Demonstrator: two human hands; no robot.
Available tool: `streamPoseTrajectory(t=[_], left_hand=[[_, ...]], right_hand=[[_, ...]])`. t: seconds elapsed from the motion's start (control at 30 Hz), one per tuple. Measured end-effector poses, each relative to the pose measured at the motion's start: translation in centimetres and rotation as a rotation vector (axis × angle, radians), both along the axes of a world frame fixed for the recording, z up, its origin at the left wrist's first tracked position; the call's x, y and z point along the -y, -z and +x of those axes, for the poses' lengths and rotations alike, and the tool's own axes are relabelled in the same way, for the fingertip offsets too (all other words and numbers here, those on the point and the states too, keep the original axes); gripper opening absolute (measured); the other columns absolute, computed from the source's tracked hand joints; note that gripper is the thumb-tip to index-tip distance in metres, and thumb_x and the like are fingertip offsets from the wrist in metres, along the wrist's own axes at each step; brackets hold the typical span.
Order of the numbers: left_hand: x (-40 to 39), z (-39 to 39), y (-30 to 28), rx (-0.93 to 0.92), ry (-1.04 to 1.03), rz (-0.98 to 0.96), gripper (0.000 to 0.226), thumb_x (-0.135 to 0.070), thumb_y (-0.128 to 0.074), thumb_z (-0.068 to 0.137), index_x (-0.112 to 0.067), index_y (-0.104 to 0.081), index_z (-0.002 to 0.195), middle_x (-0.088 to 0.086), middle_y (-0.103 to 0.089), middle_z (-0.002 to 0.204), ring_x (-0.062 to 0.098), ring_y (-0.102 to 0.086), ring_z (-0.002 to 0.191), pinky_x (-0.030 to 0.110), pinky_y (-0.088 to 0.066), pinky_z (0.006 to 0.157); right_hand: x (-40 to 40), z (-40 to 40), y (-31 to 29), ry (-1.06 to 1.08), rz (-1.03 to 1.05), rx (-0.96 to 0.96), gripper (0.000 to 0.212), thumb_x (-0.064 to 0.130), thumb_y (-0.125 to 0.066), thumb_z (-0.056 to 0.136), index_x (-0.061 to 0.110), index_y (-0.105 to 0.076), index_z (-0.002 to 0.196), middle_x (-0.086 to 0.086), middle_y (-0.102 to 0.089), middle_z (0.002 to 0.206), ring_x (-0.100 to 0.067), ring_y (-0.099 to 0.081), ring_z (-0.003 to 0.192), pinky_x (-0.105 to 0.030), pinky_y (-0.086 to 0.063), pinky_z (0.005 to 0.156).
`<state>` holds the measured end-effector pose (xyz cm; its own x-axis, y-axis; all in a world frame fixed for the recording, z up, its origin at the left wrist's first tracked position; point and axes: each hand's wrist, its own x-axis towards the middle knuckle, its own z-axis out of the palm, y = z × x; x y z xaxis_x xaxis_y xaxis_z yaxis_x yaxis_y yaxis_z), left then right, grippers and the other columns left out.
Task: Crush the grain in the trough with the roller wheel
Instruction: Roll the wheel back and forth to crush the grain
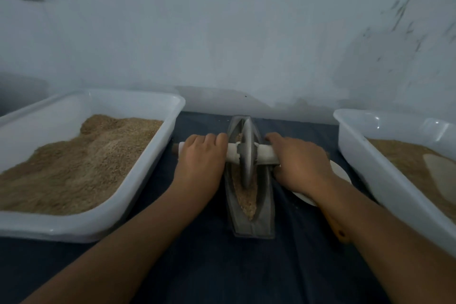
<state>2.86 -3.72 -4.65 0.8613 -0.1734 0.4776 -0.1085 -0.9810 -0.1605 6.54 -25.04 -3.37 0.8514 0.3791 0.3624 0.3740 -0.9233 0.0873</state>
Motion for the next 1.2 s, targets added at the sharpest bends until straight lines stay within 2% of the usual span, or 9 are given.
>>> streamPoseTrajectory(t=[0.13, 0.3, 0.43, 0.6, 0.8, 0.9, 1.0, 1.1, 1.2], left_hand=[[0.2, -2.8, -0.1, -0.014, 0.038, 0.027, 0.061, -0.023, -0.064, 0.086, -0.015, -0.034, 0.139, 0.004, -0.052, 0.128, 0.023, -0.052, 0.115, 0.036, -0.036, 0.106], [-0.1, -4.6, 0.1, -0.025, 0.052, 0.048, 0.083, -0.03, -0.067, 0.086, -0.012, -0.019, 0.151, 0.006, -0.041, 0.145, 0.023, -0.041, 0.132, 0.039, -0.025, 0.119], [-0.1, -4.0, 0.5, -0.009, 0.043, 0.032, 0.078, -0.029, -0.067, 0.087, -0.013, -0.023, 0.149, 0.005, -0.045, 0.142, 0.023, -0.045, 0.128, 0.038, -0.028, 0.116], [-0.2, -0.4, 0.4, -0.029, 0.018, -0.013, 0.054, -0.024, -0.069, 0.085, -0.018, -0.042, 0.131, 0.003, -0.057, 0.124, 0.022, -0.056, 0.111, 0.034, -0.04, 0.101], [-0.7, 4.7, -0.4, -0.041, -0.04, -0.025, 0.036, -0.016, -0.067, 0.086, -0.019, -0.047, 0.116, 0.003, -0.062, 0.112, 0.023, -0.062, 0.101, 0.034, -0.042, 0.086], [-0.3, 6.6, -0.9, -0.017, -0.031, -0.008, 0.03, -0.017, -0.065, 0.088, -0.018, -0.051, 0.114, 0.005, -0.062, 0.113, 0.025, -0.061, 0.102, 0.035, -0.042, 0.087], [0.0, 7.6, -1.3, -0.002, -0.019, 0.002, 0.035, -0.018, -0.065, 0.086, -0.018, -0.053, 0.12, 0.006, -0.061, 0.117, 0.028, -0.059, 0.108, 0.037, -0.041, 0.091], [-0.3, 7.7, -1.2, -0.033, -0.022, -0.021, 0.04, -0.017, -0.066, 0.086, -0.018, -0.052, 0.123, 0.007, -0.06, 0.121, 0.027, -0.058, 0.11, 0.037, -0.041, 0.094], [-0.8, 6.2, -0.4, -0.068, -0.026, -0.074, 0.047, -0.018, -0.068, 0.087, -0.018, -0.047, 0.129, 0.006, -0.059, 0.124, 0.025, -0.058, 0.112, 0.037, -0.041, 0.095]], right_hand=[[0.8, -3.3, 0.4, -0.047, 0.013, 0.055, 0.062, 0.031, -0.071, 0.082, 0.023, -0.046, 0.138, -0.001, -0.063, 0.117, -0.025, -0.062, 0.098, -0.039, -0.049, 0.077], [1.3, -5.3, 1.0, -0.069, -0.008, 0.15, 0.058, 0.029, -0.073, 0.081, 0.018, -0.054, 0.134, -0.004, -0.066, 0.113, -0.027, -0.062, 0.096, -0.039, -0.045, 0.078], [1.0, -4.1, 1.1, -0.05, -0.009, 0.14, 0.057, 0.032, -0.07, 0.084, 0.02, -0.052, 0.136, -0.002, -0.064, 0.115, -0.025, -0.06, 0.099, -0.038, -0.041, 0.08], [0.0, -0.3, 0.4, 0.011, -0.024, 0.07, 0.047, 0.037, -0.068, 0.086, 0.027, -0.051, 0.129, 0.003, -0.066, 0.112, -0.022, -0.064, 0.095, -0.033, -0.033, 0.066], [-1.1, 4.9, -0.7, 0.069, -0.04, -0.05, 0.048, 0.034, -0.07, 0.08, 0.034, -0.055, 0.126, 0.003, -0.067, 0.111, -0.024, -0.064, 0.097, -0.033, -0.037, 0.065], [-1.0, 6.6, -1.2, 0.094, -0.01, -0.151, 0.052, 0.033, -0.071, 0.08, 0.046, -0.053, 0.127, 0.007, -0.067, 0.113, -0.022, -0.064, 0.1, -0.033, -0.039, 0.065], [-0.6, 7.2, -1.2, 0.113, 0.007, -0.221, 0.058, 0.036, -0.072, 0.083, 0.05, -0.048, 0.134, 0.008, -0.066, 0.12, -0.022, -0.063, 0.107, -0.034, -0.04, 0.068], [-0.9, 6.9, -1.4, 0.112, 0.0, -0.196, 0.055, 0.033, -0.072, 0.081, 0.045, -0.052, 0.13, 0.006, -0.067, 0.114, -0.023, -0.063, 0.101, -0.034, -0.039, 0.066], [-1.2, 5.5, -1.7, 0.078, -0.041, -0.115, 0.042, 0.031, -0.07, 0.08, 0.036, -0.056, 0.119, 0.002, -0.066, 0.101, -0.024, -0.063, 0.09, -0.032, -0.036, 0.062]])
